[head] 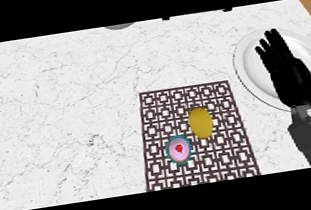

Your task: Pick the lemon from the placemat and place it in the plate

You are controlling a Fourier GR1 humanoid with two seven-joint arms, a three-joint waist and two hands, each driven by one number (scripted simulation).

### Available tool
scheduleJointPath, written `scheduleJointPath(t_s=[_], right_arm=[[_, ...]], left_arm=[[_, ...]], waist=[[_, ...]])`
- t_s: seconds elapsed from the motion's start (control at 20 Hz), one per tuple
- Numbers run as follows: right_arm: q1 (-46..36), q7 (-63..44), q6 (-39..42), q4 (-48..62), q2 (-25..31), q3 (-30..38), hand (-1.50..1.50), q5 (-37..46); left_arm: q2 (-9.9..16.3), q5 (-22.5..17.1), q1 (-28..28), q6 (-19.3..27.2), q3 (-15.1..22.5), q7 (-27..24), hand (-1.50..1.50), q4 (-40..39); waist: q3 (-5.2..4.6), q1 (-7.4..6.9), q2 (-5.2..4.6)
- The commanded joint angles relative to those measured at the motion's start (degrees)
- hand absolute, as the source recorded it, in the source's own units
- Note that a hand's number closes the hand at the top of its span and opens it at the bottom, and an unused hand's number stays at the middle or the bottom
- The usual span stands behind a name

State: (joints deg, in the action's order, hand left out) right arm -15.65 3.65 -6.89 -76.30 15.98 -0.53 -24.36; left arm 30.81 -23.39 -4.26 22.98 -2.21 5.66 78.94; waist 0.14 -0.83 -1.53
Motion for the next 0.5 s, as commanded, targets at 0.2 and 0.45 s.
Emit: scheduleJointPath(t_s=[0.2,0.45], right_arm=[[-10.9,-6.4,-20.6,3.2,-13.8,-11.0,1.50,13.2],[-5.8,0.3,-40.8,7.8,-14.3,-13.7,-1.50,30.3]], left_arm=[[-3.5,6.3,-0.6,-9.1,10.8,-9.3,0.00,2.0],[-4.6,5.9,-0.7,-11.8,13.1,-10.0,0.00,1.3]], waist=[[-0.40,-1.16,1.42],[-0.46,0.49,1.42]])
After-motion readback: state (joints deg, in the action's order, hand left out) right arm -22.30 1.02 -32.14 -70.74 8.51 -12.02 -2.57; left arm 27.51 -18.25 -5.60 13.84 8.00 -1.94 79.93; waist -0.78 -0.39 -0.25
